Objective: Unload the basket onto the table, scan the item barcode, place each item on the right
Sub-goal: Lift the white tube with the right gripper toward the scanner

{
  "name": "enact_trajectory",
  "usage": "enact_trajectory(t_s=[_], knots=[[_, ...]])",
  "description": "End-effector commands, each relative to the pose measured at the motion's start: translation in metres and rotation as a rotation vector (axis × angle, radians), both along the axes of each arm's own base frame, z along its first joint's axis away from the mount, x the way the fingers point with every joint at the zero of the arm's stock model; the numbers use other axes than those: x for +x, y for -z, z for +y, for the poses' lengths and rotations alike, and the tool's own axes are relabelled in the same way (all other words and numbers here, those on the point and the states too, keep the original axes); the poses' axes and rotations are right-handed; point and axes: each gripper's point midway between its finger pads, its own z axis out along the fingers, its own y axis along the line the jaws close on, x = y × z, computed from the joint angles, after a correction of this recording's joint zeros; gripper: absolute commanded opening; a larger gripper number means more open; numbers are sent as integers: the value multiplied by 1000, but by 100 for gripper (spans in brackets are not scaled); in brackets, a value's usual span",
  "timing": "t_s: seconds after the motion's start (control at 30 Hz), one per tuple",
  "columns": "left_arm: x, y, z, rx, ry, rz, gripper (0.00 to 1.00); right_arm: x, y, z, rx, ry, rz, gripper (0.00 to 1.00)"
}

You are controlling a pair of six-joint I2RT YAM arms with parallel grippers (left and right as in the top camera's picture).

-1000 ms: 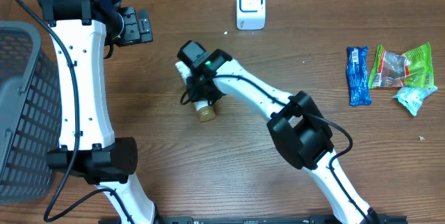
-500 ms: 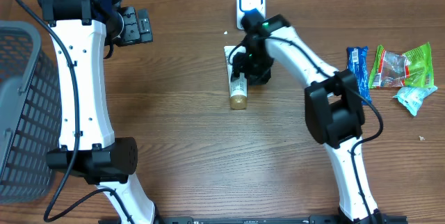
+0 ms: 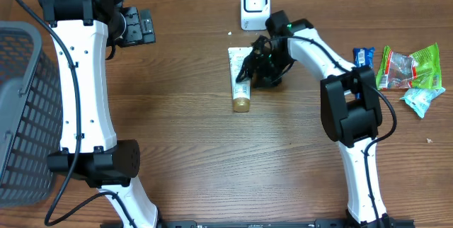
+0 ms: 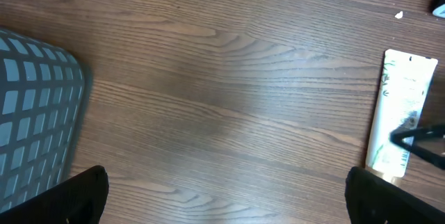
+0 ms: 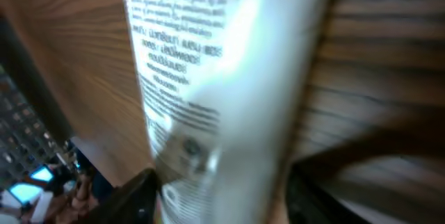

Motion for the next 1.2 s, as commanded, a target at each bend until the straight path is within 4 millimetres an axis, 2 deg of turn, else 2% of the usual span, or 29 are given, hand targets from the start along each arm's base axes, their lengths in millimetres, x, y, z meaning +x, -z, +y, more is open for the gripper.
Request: enact_trajectory(t_s=[0.0, 0.1, 0.13, 0.2, 0.23, 0.37, 0.43, 0.53, 0.63, 0.77, 0.87, 1.17], knots=[[1, -7, -2, 0, 15, -26, 100, -12, 3, 10, 41, -19, 18, 50], [1, -7, -2, 0, 15, -26, 100, -13, 4, 10, 43, -20, 22, 37], [1, -7, -2, 0, 15, -26, 100, -13, 4, 10, 43, -20, 20, 25], [1, -7, -2, 0, 15, -26, 100, -11, 4, 10, 46, -19, 14, 11], [1, -7, -2, 0, 15, -26, 100, -10, 3, 9, 48, -15, 11, 10], [1, -7, -2, 0, 15, -26, 100, -4, -3, 6, 71, -8, -1, 8], [1, -7, -2, 0, 15, -26, 100, 2, -14, 6, 97, -30, -41, 8], [1, -7, -2, 0, 15, -26, 100, 10, -42, 10, 145, -100, -162, 8], [1, -7, -2, 0, 15, -26, 100, 18, -86, 10, 148, -191, -360, 9], [1, -7, -2, 0, 15, -26, 100, 19, -115, 2, 53, -273, -529, 9], [1, -7, -2, 0, 15, -26, 100, 19, -119, -7, -82, -317, -598, 8], [1, -7, -2, 0, 15, -26, 100, 17, -101, -21, -347, -342, -615, 8]])
